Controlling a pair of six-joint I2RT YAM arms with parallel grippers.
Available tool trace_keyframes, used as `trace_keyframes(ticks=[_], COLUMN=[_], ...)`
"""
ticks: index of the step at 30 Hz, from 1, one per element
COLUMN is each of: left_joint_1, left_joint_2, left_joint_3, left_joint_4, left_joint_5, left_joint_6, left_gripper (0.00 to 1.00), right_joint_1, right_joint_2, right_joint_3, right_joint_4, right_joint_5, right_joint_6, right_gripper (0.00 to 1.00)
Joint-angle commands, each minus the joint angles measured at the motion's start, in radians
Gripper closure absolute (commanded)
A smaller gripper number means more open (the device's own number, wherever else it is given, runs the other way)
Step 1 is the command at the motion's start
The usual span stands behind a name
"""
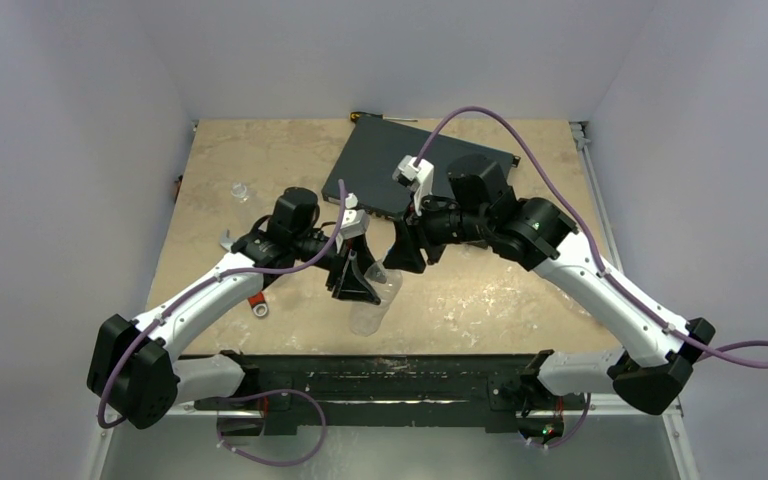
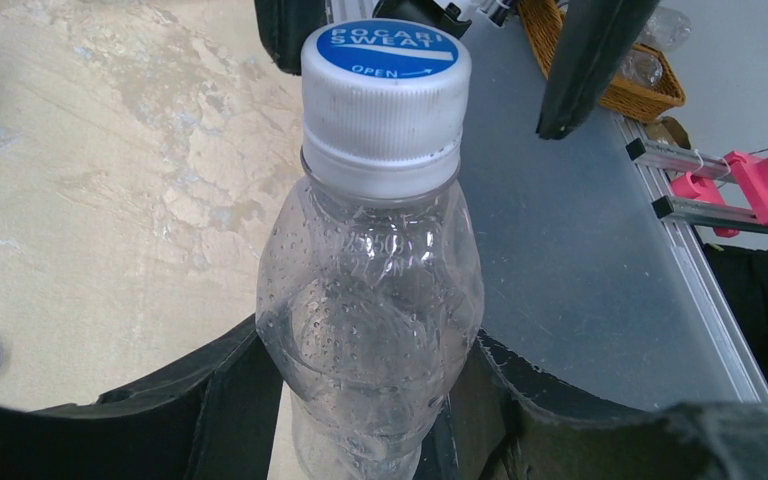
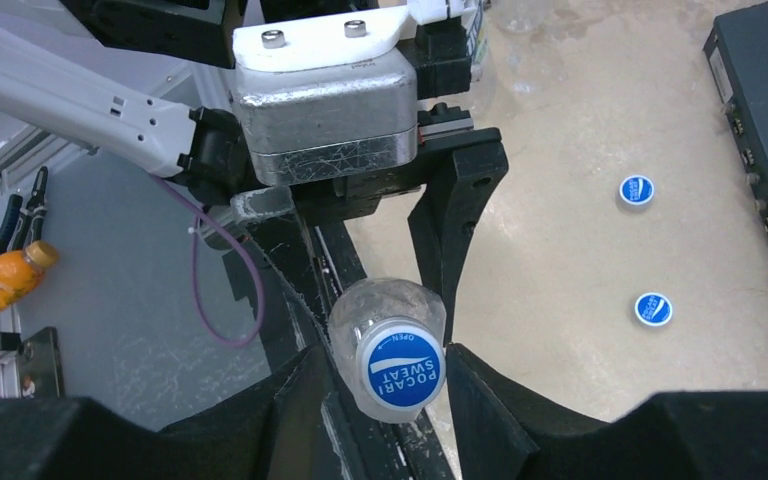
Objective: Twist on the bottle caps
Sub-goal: Screw the bottle cap onto the plastic bottle.
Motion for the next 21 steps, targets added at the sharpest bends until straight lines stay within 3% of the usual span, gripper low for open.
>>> trace_keyframes(ticks=[1,13,21], left_joint_1=[0.006,0.006,0.006], left_joint_2=[-0.012,-0.003,0.0], left_joint_3=[0.037,0.048,0.05], left_joint_4=[0.012,0.012,0.014], left_joint_5=[0.033,0.031,0.035], left_joint_6=[0.04,0.04,0.039], left_gripper=[1.0,1.0,1.0], right_joint_1=[0.002,0.002,0.002], right_joint_2=[-0.012,-0.001,0.006], right_joint_3=[0.043,0.036,0.033], right_joint_4=[0.022,-0.025,-0.025], right_joint_5=[-0.039,-0.044,-0.033], right_joint_6=[0.011,0.01,0.015], right_gripper=[0.52,0.58,0.54])
